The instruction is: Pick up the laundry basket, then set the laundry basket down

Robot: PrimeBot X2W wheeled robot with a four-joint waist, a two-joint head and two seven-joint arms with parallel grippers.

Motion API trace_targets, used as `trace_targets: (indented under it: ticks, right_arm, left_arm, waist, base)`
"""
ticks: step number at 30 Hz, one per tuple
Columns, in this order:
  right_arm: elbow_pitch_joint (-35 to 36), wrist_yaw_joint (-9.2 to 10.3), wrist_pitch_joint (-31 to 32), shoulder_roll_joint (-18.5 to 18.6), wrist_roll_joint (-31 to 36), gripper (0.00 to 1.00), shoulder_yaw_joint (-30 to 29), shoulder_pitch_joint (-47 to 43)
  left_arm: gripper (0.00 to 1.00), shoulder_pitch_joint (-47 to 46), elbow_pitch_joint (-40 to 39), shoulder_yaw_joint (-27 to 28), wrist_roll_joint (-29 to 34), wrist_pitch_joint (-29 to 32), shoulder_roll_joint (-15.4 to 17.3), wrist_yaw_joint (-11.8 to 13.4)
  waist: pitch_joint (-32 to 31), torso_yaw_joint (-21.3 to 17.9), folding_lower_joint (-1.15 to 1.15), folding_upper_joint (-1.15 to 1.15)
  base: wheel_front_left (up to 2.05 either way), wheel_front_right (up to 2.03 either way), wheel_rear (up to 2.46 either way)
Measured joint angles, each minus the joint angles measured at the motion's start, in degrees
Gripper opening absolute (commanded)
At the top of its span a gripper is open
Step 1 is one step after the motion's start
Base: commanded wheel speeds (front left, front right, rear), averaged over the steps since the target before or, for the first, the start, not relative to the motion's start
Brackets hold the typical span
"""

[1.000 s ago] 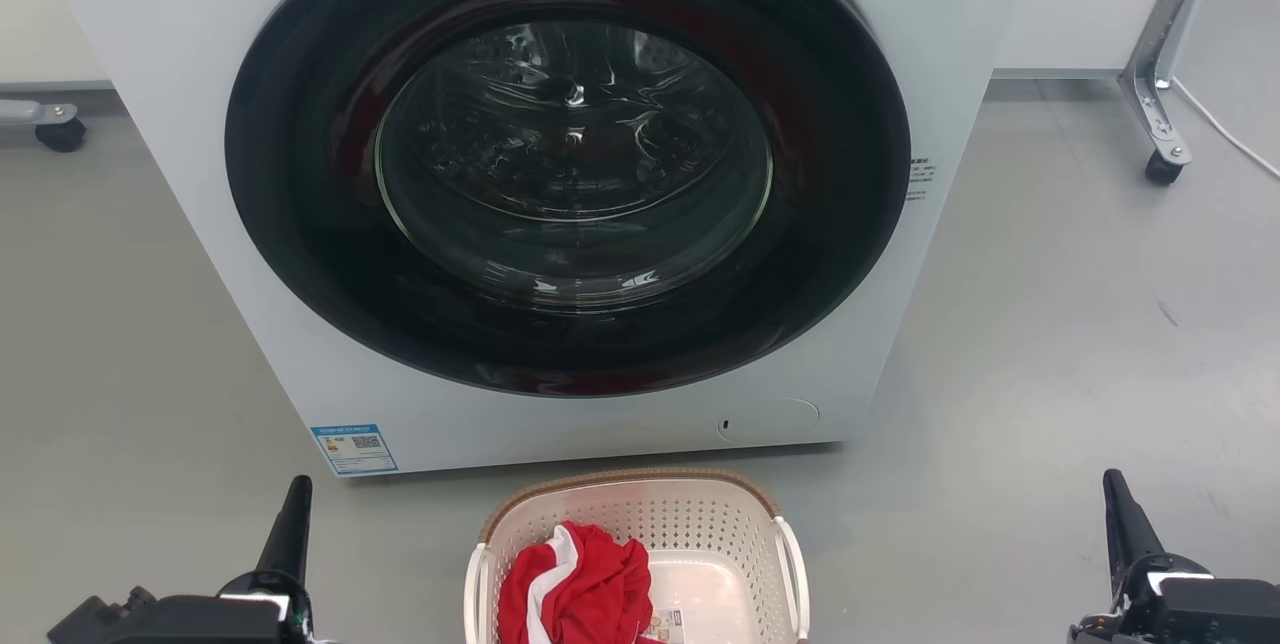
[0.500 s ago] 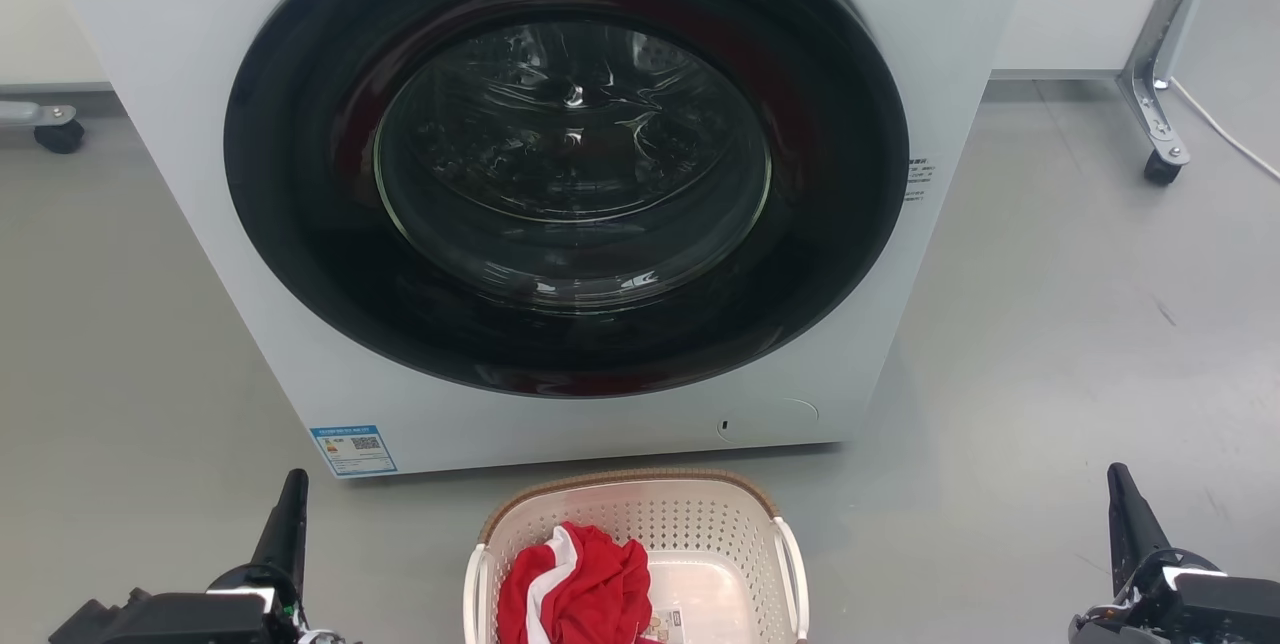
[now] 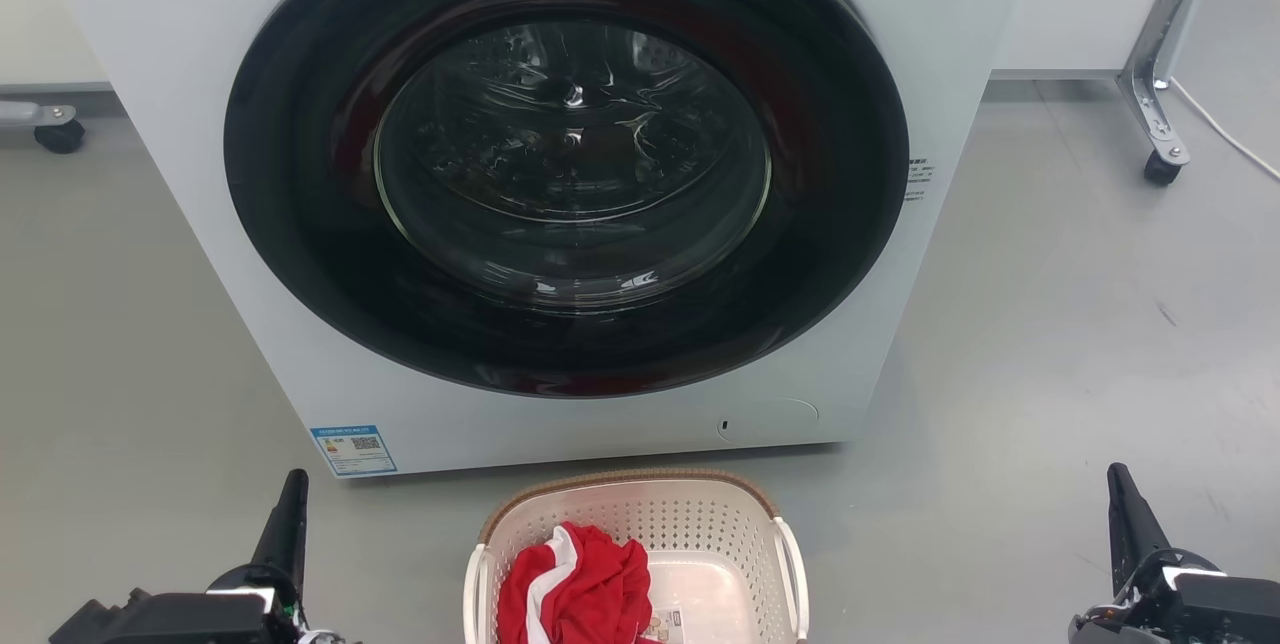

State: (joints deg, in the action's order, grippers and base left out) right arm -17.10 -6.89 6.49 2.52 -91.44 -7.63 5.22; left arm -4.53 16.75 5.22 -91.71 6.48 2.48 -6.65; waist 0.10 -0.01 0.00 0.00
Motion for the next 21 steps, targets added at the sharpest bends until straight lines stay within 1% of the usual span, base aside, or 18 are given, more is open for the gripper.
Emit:
trace_targets:
  ticks: [4, 21]
  right_arm:
    - [0.0, 0.0, 0.0, 0.0, 0.0, 0.0, 0.0, 0.0]
    - [0.0, 0.0, 0.0, 0.0, -0.1, 0.0, 0.0, 0.0]
  left_arm:
    - [0.0, 0.0, 0.0, 0.0, 0.0, 0.0, 0.0, -0.4]
    - [0.0, 0.0, 0.1, 0.0, 0.0, 0.0, 0.0, -0.4]
  waist:
    - [0.0, 0.0, 0.0, 0.0]
    - [0.0, 0.0, 0.0, 0.0]
  base:
    - [0.0, 0.0, 0.0]
    - [0.0, 0.0, 0.0]
